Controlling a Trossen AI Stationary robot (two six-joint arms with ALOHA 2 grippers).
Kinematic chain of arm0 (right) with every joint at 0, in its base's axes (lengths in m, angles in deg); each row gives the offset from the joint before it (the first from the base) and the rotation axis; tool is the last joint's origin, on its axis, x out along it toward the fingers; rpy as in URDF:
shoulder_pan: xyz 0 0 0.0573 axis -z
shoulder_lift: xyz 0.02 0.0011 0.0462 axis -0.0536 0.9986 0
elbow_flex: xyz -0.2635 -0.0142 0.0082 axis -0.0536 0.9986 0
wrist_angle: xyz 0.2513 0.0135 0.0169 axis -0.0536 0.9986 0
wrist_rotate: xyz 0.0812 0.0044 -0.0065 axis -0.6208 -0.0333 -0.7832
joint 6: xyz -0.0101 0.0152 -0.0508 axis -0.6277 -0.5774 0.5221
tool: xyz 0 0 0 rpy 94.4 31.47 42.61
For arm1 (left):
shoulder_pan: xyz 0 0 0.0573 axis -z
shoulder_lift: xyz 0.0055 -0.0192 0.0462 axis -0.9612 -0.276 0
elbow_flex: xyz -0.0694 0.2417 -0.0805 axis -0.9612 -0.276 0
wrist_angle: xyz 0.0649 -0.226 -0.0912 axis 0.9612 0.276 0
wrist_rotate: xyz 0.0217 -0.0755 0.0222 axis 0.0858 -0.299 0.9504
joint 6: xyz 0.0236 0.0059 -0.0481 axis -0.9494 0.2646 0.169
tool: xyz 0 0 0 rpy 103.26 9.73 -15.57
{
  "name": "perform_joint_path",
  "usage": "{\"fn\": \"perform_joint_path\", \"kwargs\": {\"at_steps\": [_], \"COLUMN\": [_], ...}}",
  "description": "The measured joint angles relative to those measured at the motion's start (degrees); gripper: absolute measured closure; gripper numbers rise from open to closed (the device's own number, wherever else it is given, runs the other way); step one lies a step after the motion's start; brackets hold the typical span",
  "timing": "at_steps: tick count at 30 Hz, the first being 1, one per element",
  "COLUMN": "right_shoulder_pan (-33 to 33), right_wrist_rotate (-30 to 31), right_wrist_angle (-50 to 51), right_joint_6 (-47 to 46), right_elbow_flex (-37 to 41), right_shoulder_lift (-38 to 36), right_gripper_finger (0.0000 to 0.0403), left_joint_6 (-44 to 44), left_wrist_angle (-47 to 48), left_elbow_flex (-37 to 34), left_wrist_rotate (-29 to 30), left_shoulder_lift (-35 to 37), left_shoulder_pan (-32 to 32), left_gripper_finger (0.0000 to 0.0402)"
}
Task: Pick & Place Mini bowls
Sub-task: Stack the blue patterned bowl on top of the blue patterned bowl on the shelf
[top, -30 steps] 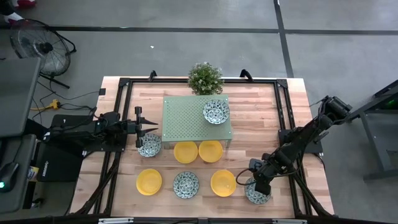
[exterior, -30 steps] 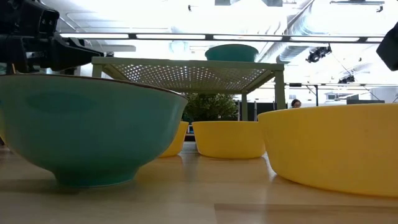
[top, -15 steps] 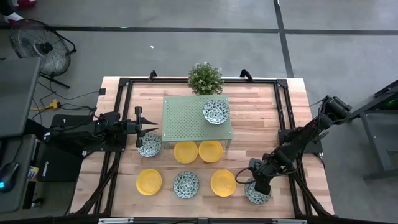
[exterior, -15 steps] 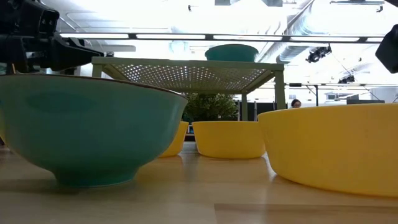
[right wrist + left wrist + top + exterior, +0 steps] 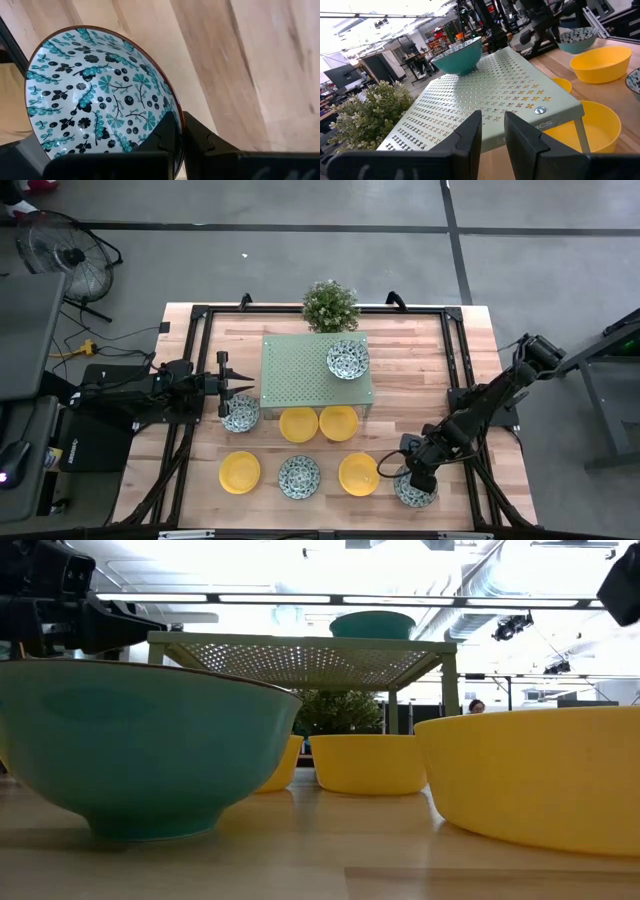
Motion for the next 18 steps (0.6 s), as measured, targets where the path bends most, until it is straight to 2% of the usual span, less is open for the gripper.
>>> {"fn": "perform_joint_path", "kwargs": {"at_steps": [6,18], "right_shoulder_pan": [0.0,2.11], "right_wrist_rotate": [1.39,6.47], "right_wrist_angle": [1.68,11.54], "right_joint_6": [0.43,1.3], "right_elbow_flex": [-1.26,-7.27], "right_shoulder_lift": [-2.63,-10.43], "right_gripper_finger": [0.0402,0.0402], "left_joint_6": [-0.01,0.0], "left_wrist_angle": [0.0,0.01], "left_elbow_flex": [0.0,0.0], "left_wrist_rotate": [-0.01,-0.01], "left_shoulder_lift": [0.0,0.0], "left_shoulder_pan": [-0.01,0.0], "left_gripper_finger": [0.0323,0.0323]}}
